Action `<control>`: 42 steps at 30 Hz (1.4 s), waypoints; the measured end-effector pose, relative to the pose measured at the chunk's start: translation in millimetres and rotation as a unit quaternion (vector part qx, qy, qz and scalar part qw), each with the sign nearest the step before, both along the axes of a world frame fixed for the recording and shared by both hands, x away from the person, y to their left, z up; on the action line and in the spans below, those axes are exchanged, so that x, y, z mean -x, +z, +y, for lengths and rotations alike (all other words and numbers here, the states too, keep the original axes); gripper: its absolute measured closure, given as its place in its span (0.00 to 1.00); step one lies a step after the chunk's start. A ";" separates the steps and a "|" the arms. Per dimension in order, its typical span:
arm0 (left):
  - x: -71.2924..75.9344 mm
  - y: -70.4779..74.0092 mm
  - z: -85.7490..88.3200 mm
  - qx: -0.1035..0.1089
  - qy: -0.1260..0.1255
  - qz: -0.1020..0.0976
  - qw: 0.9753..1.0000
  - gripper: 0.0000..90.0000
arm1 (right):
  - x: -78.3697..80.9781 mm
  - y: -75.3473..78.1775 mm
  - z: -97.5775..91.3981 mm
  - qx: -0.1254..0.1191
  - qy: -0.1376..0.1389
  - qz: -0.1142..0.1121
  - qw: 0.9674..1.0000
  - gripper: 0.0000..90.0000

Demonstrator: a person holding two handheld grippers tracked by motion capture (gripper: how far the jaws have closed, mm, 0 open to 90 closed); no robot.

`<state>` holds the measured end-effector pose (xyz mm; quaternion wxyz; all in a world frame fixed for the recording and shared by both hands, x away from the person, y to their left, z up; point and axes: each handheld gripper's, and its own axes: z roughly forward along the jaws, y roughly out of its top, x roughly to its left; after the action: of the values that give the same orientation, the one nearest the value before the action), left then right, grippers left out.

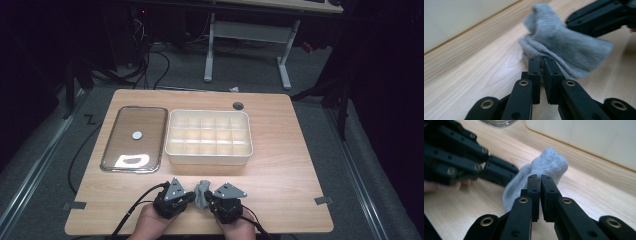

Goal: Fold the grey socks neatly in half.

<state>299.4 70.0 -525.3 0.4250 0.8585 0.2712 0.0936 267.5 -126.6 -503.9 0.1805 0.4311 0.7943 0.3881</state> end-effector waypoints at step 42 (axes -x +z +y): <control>3.4 26.3 7.6 0.074 -0.005 -0.034 0.997 1.00 | 3.3 -19.9 -1.8 0.002 -0.001 -0.020 1.000 1.00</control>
<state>296.1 77.6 -499.0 0.4969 0.8223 0.2585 0.1000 264.2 -128.4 -523.8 0.1975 0.4239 0.7906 0.3951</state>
